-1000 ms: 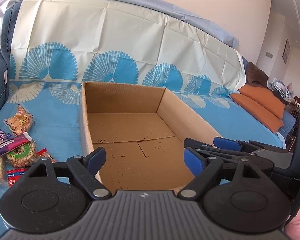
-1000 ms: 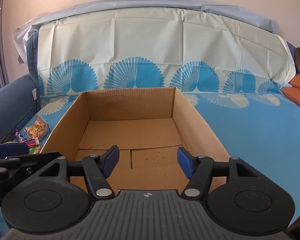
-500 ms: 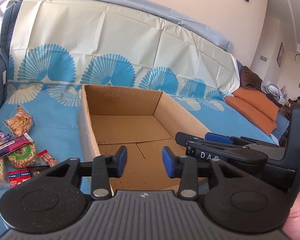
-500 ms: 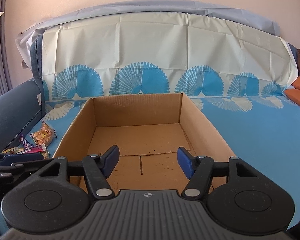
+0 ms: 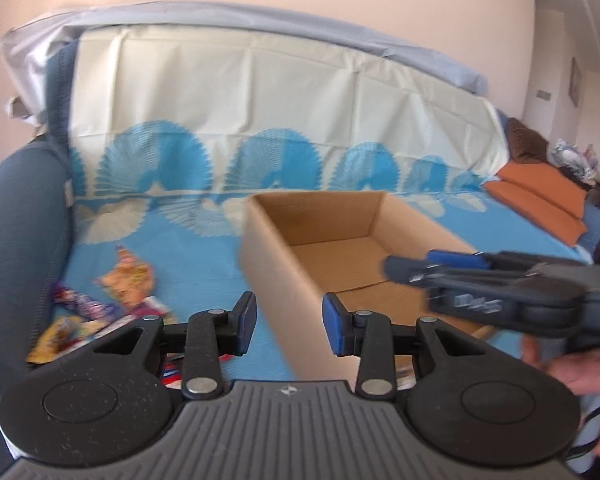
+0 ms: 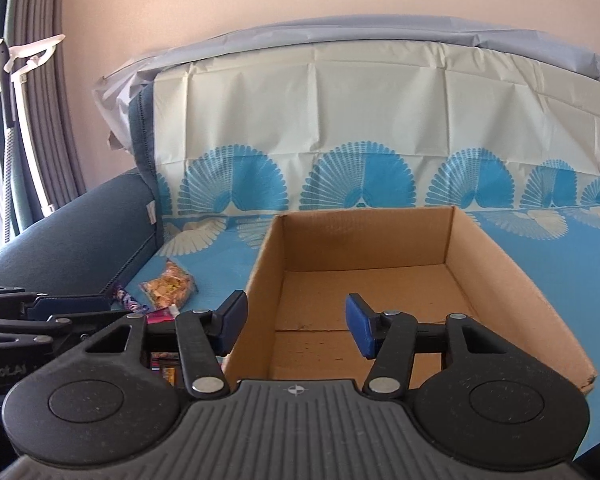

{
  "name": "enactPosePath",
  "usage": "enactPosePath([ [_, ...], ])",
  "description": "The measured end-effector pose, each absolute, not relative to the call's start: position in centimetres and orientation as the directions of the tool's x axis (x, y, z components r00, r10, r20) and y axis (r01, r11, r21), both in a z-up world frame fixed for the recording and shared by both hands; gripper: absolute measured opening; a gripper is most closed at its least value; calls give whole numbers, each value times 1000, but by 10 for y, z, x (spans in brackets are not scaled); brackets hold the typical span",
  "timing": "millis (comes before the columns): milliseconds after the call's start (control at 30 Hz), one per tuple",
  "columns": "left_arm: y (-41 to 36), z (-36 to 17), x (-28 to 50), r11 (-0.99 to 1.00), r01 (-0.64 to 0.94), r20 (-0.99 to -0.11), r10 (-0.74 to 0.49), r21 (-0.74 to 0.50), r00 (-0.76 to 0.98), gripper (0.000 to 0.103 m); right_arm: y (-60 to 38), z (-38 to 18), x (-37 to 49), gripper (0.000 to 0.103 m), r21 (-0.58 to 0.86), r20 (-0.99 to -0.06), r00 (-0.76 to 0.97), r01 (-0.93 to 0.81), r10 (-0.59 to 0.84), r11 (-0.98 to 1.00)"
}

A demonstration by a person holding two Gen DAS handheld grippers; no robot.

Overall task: Organize snacks
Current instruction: 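Grasp the red wafer pack with the left tool while the right tool grasps the dark chocolate bar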

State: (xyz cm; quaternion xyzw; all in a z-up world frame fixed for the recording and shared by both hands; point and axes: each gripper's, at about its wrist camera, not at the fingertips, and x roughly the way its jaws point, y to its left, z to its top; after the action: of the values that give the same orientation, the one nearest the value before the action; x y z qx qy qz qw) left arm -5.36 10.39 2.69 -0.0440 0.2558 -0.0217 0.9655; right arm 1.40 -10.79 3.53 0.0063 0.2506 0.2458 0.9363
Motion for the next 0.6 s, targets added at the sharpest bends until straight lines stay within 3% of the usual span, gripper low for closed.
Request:
enactPosePath([
  [67,135,19,-57,997,-10,-509,-33,-81,860,40,-96,36,9,50,132,-465,735,-495,494,859],
  [200,204,2,-72,988,-105,-530,27,-117,848,25,-73,35,-2,44,115,-459,693,-574,556,810],
  [300,257,-24,-88,918,-255,-568,39,-305,822,17,-57,33,-10,40,94,-459,664,-625,591,775],
  [367,277,-29,-98,862,-321,-544,65,-391,836,15,-47,29,-13,40,101,-467,631,-658,620,746],
  [600,249,-28,-69,933,-274,-619,75,-234,782,16,8,-3,-13,40,111,-571,489,-749,659,653],
])
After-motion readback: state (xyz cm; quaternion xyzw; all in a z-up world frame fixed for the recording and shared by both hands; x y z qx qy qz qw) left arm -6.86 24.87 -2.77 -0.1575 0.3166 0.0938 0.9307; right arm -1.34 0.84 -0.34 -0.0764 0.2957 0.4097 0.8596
